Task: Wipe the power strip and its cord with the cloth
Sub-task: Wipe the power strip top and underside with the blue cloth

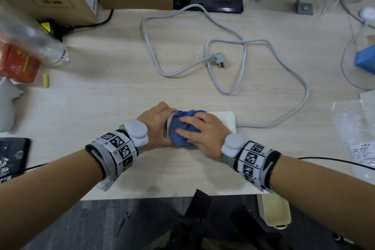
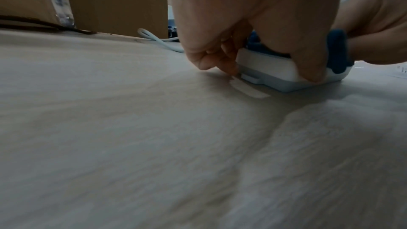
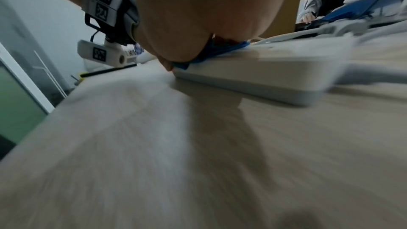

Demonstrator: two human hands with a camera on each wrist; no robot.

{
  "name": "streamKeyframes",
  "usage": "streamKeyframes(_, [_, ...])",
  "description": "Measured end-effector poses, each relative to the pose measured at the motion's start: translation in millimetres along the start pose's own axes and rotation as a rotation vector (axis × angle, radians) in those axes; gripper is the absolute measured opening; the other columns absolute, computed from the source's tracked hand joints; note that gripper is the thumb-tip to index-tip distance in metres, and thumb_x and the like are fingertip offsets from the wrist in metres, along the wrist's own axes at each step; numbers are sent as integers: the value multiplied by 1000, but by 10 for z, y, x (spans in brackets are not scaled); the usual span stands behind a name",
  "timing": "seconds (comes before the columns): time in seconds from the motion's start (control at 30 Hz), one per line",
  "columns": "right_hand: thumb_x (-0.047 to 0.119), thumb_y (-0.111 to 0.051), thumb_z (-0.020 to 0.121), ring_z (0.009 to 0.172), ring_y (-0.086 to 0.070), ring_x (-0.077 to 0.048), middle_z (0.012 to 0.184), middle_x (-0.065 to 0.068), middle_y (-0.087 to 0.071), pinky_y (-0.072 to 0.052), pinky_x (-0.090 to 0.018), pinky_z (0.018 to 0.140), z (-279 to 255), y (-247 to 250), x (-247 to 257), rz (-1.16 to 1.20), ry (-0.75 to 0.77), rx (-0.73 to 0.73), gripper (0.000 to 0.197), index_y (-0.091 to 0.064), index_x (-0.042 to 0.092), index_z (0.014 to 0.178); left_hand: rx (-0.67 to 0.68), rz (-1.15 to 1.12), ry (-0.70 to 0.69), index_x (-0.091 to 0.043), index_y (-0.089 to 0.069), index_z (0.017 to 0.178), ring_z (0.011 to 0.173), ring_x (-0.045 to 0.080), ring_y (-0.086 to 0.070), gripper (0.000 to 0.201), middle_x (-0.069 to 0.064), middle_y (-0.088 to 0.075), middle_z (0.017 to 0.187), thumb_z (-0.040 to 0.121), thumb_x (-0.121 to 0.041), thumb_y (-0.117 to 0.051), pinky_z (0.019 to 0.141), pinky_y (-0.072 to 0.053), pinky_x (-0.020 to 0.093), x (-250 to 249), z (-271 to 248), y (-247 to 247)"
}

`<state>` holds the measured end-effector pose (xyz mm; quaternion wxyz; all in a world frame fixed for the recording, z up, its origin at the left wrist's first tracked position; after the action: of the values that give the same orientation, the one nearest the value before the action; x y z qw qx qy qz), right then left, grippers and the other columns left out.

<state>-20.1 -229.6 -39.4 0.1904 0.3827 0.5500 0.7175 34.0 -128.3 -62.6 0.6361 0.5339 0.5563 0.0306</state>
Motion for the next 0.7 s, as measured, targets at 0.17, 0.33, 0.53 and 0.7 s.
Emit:
streamKeyframes(0.17, [19, -62, 87, 135, -30, -41, 140, -10, -51, -31, -55, 109, -775, 223, -515, -118, -61, 11, 42, -57, 22, 129, 84, 59, 100, -30, -45, 126, 89, 14, -53, 82, -12, -43, 108, 55, -55, -77, 78, -50, 36, 84, -4, -36])
streamKeyframes(0.33, [0, -68, 79, 138, -26, -41, 145, -17, -42, -27, -54, 111, -732, 76, -407, -37, 18, 67, 63, -44, 13, 136, 81, 47, 121, -30, -46, 126, 86, 12, -53, 82, -14, -42, 107, 55, -53, -79, 77, -51, 33, 79, -8, -31])
streamKeyframes(0.53, [17, -51, 91, 139, -29, -41, 147, -14, -41, -21, -50, 112, 43, -248, 131, -10, 38, 93, 48, -47, 9, 138, 14, -30, -15, -22, -52, 113, 80, 19, -57, 72, -1, -49, 97, 56, -61, -73, 68, -53, 40, -64, 4, 2])
streamKeyframes(0.7, [31, -38, 98, 137, -32, -36, 143, -15, -46, -27, -49, 111, -263, -50, -188, -57, -3, 92, 46, -46, 7, 136, 47, 7, 42, -19, -50, 123, 81, 17, -56, 86, -7, -44, 102, 52, -62, -73, 71, -53, 39, 42, 9, -4])
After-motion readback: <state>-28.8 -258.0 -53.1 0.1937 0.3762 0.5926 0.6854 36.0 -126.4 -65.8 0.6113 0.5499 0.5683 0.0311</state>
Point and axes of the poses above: each hand's wrist, its own z-axis towards the middle knuckle, its own y-axis out of the back of the hand, x = y × z, the point moved 9 cm from there along z, towards the middle knuckle
